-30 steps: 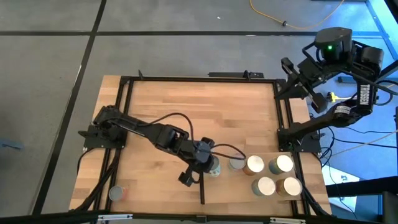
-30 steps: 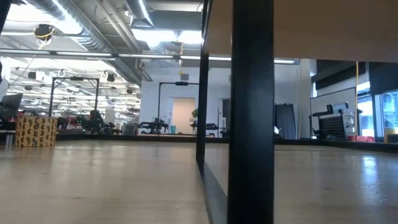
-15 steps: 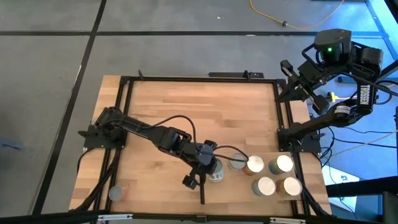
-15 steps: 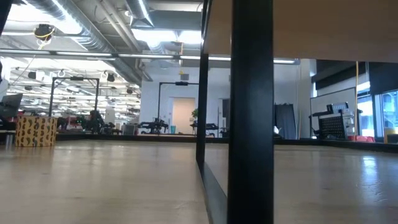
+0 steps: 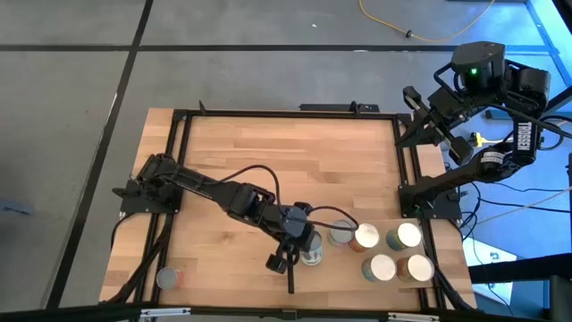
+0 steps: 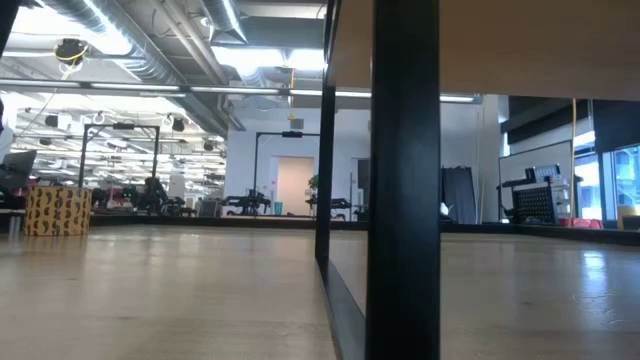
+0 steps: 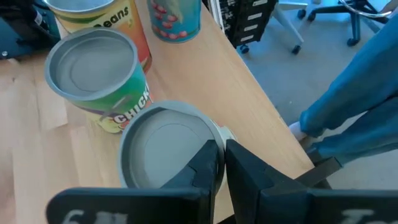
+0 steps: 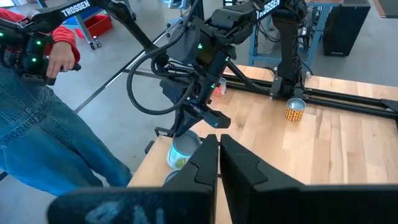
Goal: Pick and place cans onto a shelf
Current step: Put the canned mixed vegetables on the shelf
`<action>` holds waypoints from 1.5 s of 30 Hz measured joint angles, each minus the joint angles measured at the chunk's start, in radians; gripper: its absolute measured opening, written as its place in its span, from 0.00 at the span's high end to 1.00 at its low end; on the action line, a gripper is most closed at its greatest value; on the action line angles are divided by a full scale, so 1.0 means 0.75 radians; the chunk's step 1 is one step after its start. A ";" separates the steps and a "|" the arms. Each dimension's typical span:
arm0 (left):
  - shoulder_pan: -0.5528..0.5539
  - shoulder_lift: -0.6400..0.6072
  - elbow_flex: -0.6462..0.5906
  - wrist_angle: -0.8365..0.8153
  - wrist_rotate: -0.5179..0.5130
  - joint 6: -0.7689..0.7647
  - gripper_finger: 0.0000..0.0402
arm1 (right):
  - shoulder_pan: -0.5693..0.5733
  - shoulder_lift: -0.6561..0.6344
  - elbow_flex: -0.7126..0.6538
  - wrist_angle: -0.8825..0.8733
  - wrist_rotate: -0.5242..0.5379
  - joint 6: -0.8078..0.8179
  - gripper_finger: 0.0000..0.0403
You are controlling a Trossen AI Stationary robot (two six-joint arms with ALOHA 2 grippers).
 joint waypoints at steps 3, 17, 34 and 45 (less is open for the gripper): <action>-0.004 0.000 0.000 0.000 0.000 0.000 0.94 | 0.000 0.000 0.000 0.000 0.000 0.000 0.95; -0.017 0.000 0.000 0.001 -0.008 0.001 0.95 | 0.000 0.000 0.000 0.000 0.000 0.003 0.95; -0.017 -0.043 -0.001 0.056 -0.023 -0.023 0.88 | 0.000 0.000 0.000 -0.001 0.000 0.001 0.95; -0.013 -0.197 -0.001 -0.085 -0.248 -0.015 0.93 | 0.133 0.004 -0.015 -0.001 0.220 0.035 0.95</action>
